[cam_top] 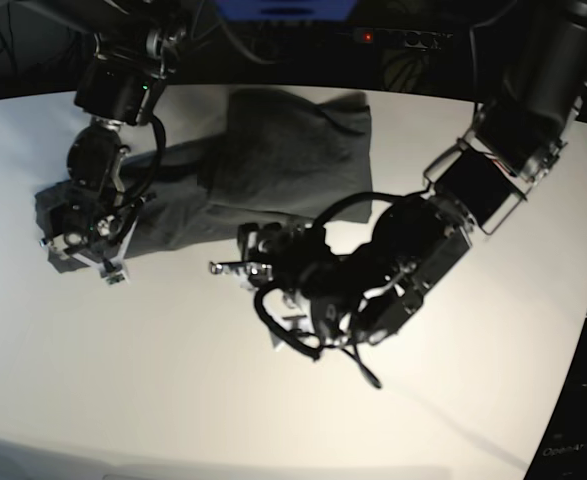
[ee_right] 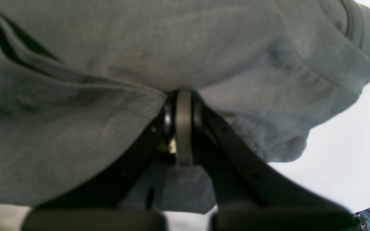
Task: Fold the T-shirt properly
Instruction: 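Lay the folded end down over the strip middle and release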
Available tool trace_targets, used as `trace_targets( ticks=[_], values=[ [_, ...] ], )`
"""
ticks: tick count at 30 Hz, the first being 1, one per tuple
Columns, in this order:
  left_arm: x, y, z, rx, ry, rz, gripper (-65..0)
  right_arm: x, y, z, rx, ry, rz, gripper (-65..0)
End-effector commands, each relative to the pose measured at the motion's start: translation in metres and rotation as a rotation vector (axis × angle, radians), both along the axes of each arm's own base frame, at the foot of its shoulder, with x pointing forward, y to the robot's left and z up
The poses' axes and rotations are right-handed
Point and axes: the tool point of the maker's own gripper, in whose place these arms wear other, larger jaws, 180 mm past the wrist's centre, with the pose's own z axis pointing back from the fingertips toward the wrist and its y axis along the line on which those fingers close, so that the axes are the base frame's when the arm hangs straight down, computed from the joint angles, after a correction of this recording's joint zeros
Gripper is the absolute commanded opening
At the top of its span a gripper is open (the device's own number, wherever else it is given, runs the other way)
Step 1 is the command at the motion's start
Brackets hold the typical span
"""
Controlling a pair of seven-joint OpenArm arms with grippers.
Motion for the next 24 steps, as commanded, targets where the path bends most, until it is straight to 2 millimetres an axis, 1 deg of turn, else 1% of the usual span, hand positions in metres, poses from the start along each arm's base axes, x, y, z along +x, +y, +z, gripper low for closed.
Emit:
trace_targets(
  ticks=[1, 5, 7, 10, 12, 15, 16, 19, 22, 24],
  values=[
    [0.002, -0.005, 0.008, 0.011, -0.031, -0.038, -47.0, -0.003, 0.029, -0.012, 0.112, -0.003, 0.029, -64.6],
    [0.002, 0.0, -0.009, 0.172, -0.145, -0.133, -47.0, -0.003, 0.029, -0.012, 0.112, -0.003, 0.029, -64.6],
    [0.005, 0.003, -0.012, 0.221, -0.199, -0.171, -47.0, -0.001, 0.029, -0.011, 0.112, -0.006, 0.03, -64.6],
    [0.015, 0.004, -0.007, 0.221, -0.283, -0.265, -47.0, -0.001, 0.028, -0.01, 0.109, -0.009, 0.03, -64.6],
    [0.026, 0.008, -0.002, 0.219, -0.323, -0.274, -47.0, -0.001, 0.027, -0.011, 0.108, -0.007, 0.03, -64.6],
    [0.034, 0.011, 0.0, 0.235, -0.382, -0.321, -46.8, 0.0, 0.027, -0.011, 0.109, -0.014, 0.031, -64.6],
    [0.037, 0.012, 0.001, 0.249, -0.414, -0.362, -46.8, 0.001, 0.027, -0.01, 0.111, -0.021, 0.033, -64.6],
    [0.058, 0.013, 0.011, 0.3, -0.571, -0.492, -46.8, 0.003, 0.028, -0.01, 0.113, -0.027, 0.034, -64.6],
    [0.071, 0.016, 0.016, 0.361, -0.686, -0.605, -46.8, 0.006, 0.028, -0.008, 0.112, -0.034, 0.034, -64.6],
    [0.075, 0.017, 0.017, 0.408, -0.734, -0.675, -46.8, 0.006, 0.028, -0.008, 0.112, -0.034, 0.036, -64.6]
  ],
)
